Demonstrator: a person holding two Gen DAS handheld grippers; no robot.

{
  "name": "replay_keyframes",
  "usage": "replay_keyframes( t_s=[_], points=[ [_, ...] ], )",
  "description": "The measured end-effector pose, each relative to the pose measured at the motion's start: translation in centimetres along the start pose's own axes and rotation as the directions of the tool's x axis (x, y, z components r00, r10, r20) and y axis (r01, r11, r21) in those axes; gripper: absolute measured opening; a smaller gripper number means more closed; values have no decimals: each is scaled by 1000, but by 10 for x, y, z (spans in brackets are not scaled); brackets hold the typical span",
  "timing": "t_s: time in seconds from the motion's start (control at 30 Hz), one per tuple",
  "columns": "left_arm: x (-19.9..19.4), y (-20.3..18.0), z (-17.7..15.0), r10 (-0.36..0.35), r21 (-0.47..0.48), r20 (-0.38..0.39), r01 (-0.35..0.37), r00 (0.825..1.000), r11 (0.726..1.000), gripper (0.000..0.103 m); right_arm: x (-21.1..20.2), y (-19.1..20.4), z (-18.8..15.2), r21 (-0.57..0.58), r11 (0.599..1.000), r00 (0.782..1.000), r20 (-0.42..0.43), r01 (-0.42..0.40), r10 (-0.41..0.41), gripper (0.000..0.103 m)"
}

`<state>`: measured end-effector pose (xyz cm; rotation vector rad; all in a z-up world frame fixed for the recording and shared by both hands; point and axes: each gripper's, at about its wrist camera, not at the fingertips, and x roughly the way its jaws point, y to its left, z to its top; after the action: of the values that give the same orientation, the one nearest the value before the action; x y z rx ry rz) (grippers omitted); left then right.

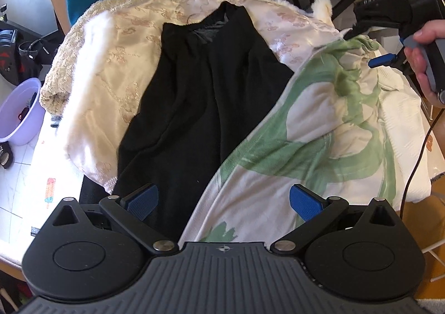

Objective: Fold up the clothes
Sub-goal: 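Close the right gripper on the green leaf-print garment's edge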

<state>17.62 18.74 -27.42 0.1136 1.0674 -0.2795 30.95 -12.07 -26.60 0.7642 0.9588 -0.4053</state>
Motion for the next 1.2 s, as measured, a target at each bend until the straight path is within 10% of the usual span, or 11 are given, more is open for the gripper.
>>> replay_keyframes(
  t_s=[0.13, 0.33, 0.63, 0.77, 1.2],
  points=[
    [-1, 2, 4, -13, -15, -2, 13, 1000, 1000, 103, 10, 15, 1, -42, 999, 999, -24, -23, 22, 57],
    [7, 3, 3, -50, -40, -43, 49, 998, 998, 103, 13, 13, -5, -63, 997, 998, -48, -34, 31, 4],
    [12, -7, 8, -66, -16, -40, 65, 997, 998, 103, 14, 3, -3, -27, 999, 998, -46, -44, 43, 19],
    [11, -10, 10, -64, -1, -38, 64, 997, 998, 103, 19, 1, -5, -21, 999, 998, -54, -46, 44, 2],
    [17, -28, 16, -99, 47, -43, 101, 994, 994, 103, -36, -21, 7, -34, 992, 991, -46, -125, 123, 0]
  ],
)
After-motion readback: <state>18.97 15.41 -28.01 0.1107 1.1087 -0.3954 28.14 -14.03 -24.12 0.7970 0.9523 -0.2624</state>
